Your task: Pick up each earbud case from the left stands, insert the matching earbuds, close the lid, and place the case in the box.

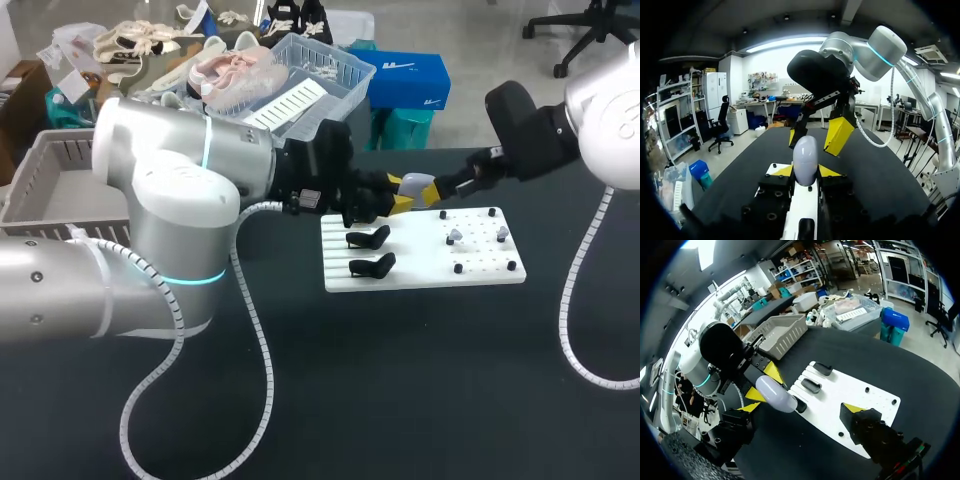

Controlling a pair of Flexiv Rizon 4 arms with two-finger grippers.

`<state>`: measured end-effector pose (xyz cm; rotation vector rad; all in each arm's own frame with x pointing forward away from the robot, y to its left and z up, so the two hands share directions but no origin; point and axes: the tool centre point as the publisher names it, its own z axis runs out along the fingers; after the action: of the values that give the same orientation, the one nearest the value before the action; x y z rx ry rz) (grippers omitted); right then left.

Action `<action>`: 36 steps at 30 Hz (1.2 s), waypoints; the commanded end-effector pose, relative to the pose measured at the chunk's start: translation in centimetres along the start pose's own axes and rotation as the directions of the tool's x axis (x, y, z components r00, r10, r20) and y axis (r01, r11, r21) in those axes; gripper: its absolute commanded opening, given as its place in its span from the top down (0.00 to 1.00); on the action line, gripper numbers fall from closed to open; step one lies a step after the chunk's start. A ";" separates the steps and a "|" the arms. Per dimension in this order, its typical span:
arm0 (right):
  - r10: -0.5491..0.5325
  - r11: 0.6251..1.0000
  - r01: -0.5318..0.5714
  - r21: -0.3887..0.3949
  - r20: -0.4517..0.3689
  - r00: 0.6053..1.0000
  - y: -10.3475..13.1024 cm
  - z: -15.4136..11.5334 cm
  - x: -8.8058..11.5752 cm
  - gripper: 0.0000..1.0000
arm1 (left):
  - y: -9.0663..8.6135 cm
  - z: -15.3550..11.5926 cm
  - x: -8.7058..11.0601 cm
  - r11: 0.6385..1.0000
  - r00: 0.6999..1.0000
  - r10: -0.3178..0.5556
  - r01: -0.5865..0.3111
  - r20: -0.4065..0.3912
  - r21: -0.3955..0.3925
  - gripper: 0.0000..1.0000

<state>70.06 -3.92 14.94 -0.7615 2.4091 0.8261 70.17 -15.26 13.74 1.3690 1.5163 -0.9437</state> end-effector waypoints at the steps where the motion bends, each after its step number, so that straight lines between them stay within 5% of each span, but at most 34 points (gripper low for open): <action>1: -0.002 1.000 0.002 -0.005 -0.001 1.000 -0.3 0.1 -0.2 0.00 | -0.1 0.0 0.0 1.000 1.000 0.000 0.000 0.005 -0.004 1.00; 25: -0.026 0.999 0.026 0.046 0.010 1.000 -0.3 -1.7 -1.4 0.00 | -1.1 -0.4 1.6 0.999 0.999 0.036 -0.035 -0.013 0.007 1.00; 36: 0.002 0.992 -0.006 0.122 0.032 0.999 -0.2 -4.3 -0.3 0.00 | -1.1 -1.2 1.3 0.996 0.994 0.086 -0.085 0.073 -0.007 1.00</action>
<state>70.76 -6.27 17.51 -0.7148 2.4058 0.7300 69.24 -14.15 12.92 1.4051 1.4253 -0.9239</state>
